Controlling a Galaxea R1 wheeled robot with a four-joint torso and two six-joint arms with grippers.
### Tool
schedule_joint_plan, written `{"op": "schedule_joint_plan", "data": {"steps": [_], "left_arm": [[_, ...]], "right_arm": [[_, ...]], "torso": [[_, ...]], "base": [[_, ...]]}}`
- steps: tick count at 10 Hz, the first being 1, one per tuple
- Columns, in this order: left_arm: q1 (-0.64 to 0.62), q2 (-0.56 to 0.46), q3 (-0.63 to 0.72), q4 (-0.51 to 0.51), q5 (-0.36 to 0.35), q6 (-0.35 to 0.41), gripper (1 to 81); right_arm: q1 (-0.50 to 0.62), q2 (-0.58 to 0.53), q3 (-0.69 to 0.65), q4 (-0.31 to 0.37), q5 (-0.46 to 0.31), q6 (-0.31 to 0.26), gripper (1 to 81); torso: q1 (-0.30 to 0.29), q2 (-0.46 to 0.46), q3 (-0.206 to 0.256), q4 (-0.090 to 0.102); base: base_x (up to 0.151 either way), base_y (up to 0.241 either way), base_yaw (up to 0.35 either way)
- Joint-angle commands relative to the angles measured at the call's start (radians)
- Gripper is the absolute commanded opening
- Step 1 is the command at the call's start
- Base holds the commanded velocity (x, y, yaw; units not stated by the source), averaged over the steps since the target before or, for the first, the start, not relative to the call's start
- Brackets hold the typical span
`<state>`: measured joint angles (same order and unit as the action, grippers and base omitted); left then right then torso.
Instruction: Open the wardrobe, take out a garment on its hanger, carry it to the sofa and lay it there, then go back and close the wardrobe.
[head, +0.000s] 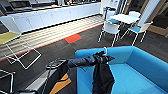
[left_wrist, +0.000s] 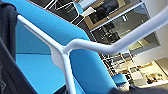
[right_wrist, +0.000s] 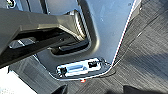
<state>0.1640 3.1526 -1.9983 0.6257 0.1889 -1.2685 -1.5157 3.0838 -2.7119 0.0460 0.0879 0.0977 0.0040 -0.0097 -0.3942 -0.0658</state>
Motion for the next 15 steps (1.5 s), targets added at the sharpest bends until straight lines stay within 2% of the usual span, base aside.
{"op": "schedule_joint_plan", "data": {"steps": [1,3,5,7,11,14,15], "left_arm": [[-0.191,0.076,0.032,0.025,-0.028,0.006,81.1],[-0.176,0.076,0.035,0.055,0.015,0.006,81.1],[-0.154,0.076,0.044,0.176,0.157,0.006,81.1],[-0.131,0.076,0.049,0.255,0.23,0.006,81.1],[-0.12,0.076,0.046,0.517,0.51,0.001,81.1],[-0.082,0.076,0.032,0.566,0.544,0.001,81.1],[-0.062,0.076,0.033,0.603,0.575,0.001,81.1]], "right_arm": [[-0.007,0.008,0.005,0.0,-0.073,-0.001,81.1],[-0.008,0.008,0.002,0.002,-0.073,-0.001,81.1],[-0.01,0.006,0.002,0.0,-0.071,-0.001,81.1],[-0.01,0.008,0.005,0.0,-0.071,-0.001,81.1],[-0.011,0.006,0.006,-0.003,-0.071,-0.001,81.1],[-0.01,0.008,0.008,-0.005,-0.071,-0.001,81.1],[-0.011,0.006,0.006,-0.005,-0.071,-0.001,81.1]], "torso": [[0.0,0.0,0.0,0.0],[0.0,0.0,0.0,0.0],[0.0,0.0,0.0,0.0],[0.0,0.0,0.0,0.0],[0.0,0.0,0.0,0.0],[0.0,0.0,0.0,0.0],[0.0,0.0,0.0,0.0]], "base": [[0.0,0.0,0.0],[0.0,0.0,0.0],[0.0,0.0,0.0],[0.0,0.0,0.0],[0.0,0.0,0.0],[0.0,0.0,0.0],[0.0,0.0,0.0]]}}
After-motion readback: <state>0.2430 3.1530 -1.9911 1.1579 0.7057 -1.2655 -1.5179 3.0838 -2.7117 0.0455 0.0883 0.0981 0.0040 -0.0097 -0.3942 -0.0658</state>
